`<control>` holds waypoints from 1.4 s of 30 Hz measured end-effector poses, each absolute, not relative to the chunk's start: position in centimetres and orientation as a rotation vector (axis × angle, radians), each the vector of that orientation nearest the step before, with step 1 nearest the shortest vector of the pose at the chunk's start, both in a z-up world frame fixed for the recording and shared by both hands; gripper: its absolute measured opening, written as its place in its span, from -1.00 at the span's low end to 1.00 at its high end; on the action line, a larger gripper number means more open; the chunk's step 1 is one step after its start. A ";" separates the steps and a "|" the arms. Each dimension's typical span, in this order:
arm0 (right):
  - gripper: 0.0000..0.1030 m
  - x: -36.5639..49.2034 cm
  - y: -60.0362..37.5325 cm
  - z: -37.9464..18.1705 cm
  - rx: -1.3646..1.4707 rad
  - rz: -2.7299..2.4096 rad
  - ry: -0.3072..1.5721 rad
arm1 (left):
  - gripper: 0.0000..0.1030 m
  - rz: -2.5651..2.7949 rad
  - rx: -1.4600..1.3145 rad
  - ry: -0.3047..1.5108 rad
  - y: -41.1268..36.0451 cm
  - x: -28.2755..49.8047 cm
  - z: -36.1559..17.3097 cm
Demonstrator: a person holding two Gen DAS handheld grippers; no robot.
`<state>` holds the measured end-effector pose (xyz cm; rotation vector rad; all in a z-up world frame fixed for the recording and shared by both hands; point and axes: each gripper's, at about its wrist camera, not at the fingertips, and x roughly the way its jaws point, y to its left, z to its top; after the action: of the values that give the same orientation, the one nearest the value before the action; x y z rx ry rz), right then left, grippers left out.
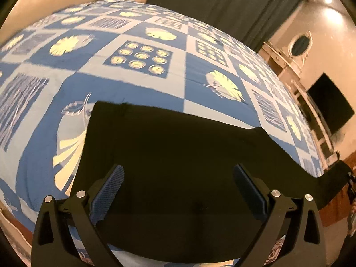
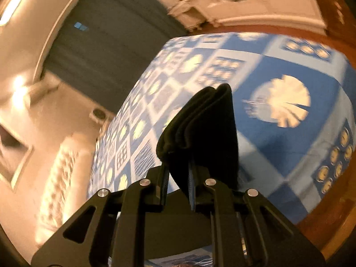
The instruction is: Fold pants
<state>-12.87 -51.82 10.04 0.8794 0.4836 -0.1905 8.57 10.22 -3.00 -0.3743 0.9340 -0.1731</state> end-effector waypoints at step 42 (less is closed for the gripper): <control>0.07 -1.4 -16.7 -0.7 0.290 0.361 1.031 | 0.89 -0.185 -0.448 0.971 10.8 8.7 -4.3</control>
<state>-1.44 -16.66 -0.73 0.2903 1.0310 0.3614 8.70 10.81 -4.32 -0.4480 0.9706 -0.1849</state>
